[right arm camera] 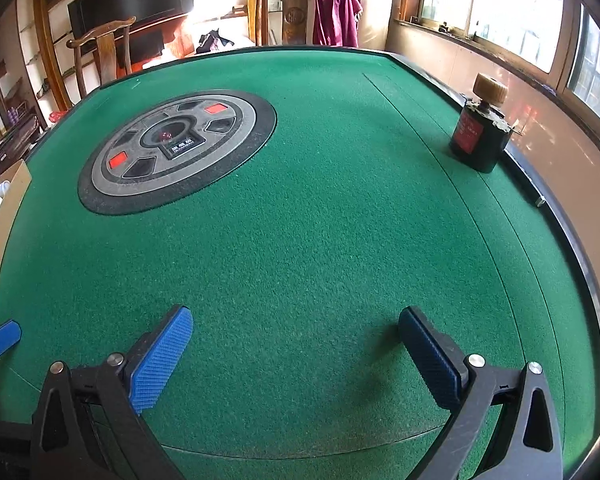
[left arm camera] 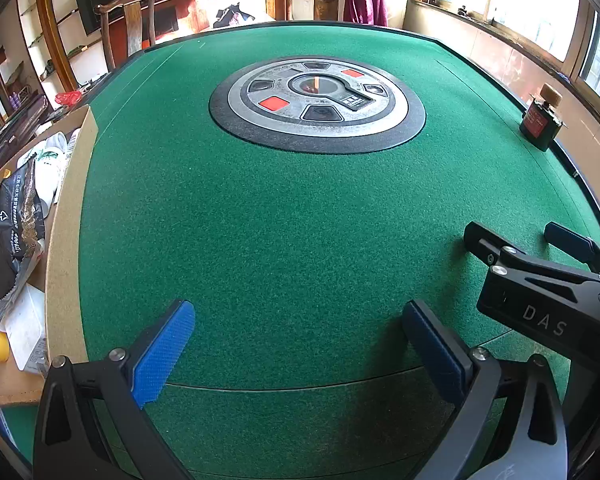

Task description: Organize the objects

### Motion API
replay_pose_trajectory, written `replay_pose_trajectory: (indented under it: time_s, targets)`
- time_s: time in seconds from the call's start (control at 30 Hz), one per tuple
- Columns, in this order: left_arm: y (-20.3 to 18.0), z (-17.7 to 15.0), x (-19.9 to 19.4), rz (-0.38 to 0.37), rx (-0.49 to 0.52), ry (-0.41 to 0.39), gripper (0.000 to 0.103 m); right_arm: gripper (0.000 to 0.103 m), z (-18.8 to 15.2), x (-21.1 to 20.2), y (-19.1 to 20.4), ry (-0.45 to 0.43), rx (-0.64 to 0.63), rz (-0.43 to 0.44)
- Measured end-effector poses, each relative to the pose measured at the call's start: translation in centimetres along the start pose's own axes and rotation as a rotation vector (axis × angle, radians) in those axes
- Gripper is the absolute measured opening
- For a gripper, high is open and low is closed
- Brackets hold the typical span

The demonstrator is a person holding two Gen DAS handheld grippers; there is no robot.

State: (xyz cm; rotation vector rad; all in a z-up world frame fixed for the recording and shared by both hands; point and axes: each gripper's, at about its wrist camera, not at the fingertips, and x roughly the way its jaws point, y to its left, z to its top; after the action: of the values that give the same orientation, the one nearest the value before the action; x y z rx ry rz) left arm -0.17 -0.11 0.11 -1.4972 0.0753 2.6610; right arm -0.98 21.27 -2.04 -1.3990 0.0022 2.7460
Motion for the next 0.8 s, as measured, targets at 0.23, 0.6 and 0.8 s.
replay_pose_trajectory:
  time_s: [0.23,0.6,0.8]
  targets:
    - [-0.1,-0.1,0.03,0.002,0.0,0.002,0.103,0.103,0.0,0.01,0.04,0.0,0.0,0.0]
    - [-0.1,-0.1,0.03,0.002,0.001,0.003,0.103,0.103,-0.04,-0.01,0.01,0.0,0.0,0.001]
    - [-0.1,-0.11,0.03,0.002,0.001,0.002,0.103,0.103,-0.04,-0.04,0.01,-0.001,-0.001,0.001]
